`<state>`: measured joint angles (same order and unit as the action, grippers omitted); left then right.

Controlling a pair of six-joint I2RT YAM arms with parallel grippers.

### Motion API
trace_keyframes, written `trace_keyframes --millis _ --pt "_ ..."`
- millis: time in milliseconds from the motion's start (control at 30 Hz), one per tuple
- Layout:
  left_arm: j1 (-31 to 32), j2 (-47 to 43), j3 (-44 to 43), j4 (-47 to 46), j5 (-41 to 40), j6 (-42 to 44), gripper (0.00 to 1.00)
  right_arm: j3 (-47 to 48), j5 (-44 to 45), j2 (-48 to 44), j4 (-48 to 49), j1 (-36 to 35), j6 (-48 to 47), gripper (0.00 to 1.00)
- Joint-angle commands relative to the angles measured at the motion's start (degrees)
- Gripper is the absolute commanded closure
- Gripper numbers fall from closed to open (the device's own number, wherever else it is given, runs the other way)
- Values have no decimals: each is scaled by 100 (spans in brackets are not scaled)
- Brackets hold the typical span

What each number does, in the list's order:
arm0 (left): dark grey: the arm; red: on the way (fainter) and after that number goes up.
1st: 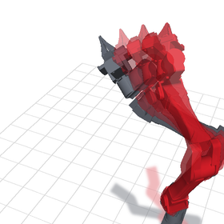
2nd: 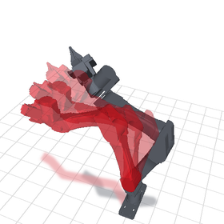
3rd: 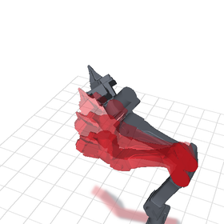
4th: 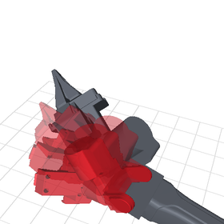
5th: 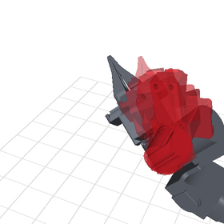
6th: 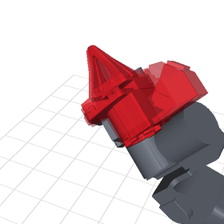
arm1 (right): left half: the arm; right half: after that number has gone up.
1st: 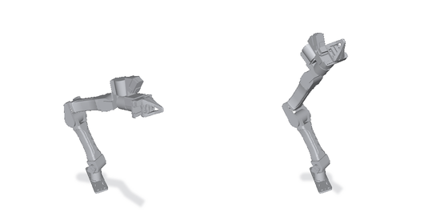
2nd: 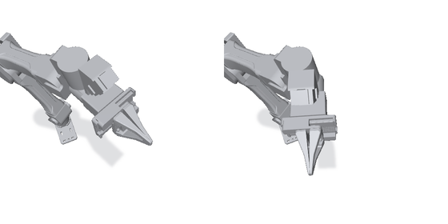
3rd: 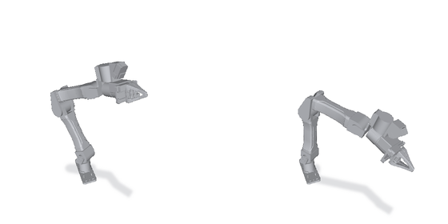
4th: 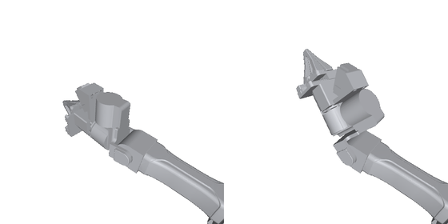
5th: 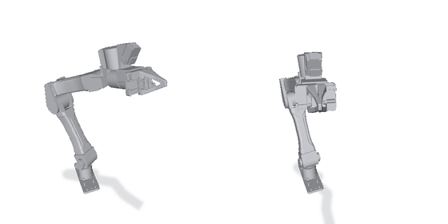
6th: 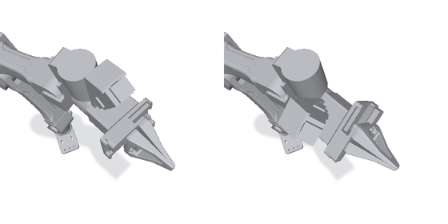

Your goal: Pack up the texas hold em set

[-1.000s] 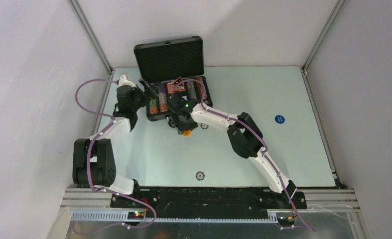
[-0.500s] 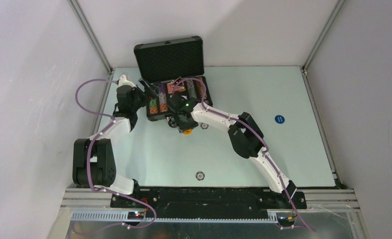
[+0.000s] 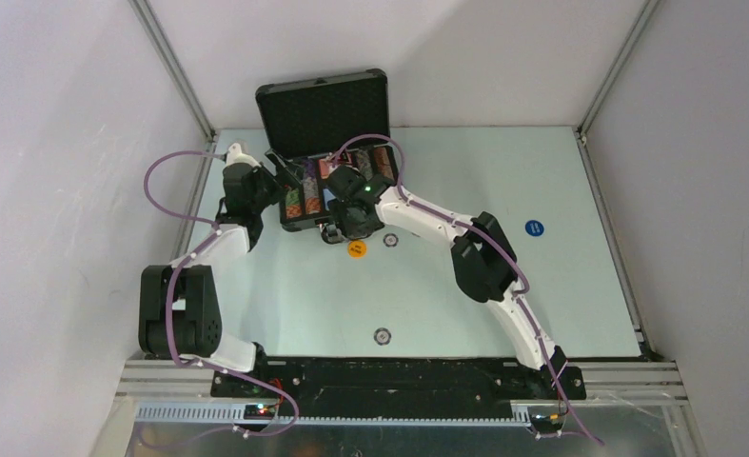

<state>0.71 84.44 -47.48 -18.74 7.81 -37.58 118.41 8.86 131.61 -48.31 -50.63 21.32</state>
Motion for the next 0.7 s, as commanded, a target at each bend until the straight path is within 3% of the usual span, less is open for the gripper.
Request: trace_keyframes --millis 0,267,667 --pt "-53 26 -270 -111 80 -47 2 -16 -180 -73 93 28 39 33" --pt "-53 26 -267 -107 80 -47 2 -86 -229 231 306 0 246 31" --pt "-53 17 -252 -109 68 -47 2 -18 165 788 266 -100 304 37"
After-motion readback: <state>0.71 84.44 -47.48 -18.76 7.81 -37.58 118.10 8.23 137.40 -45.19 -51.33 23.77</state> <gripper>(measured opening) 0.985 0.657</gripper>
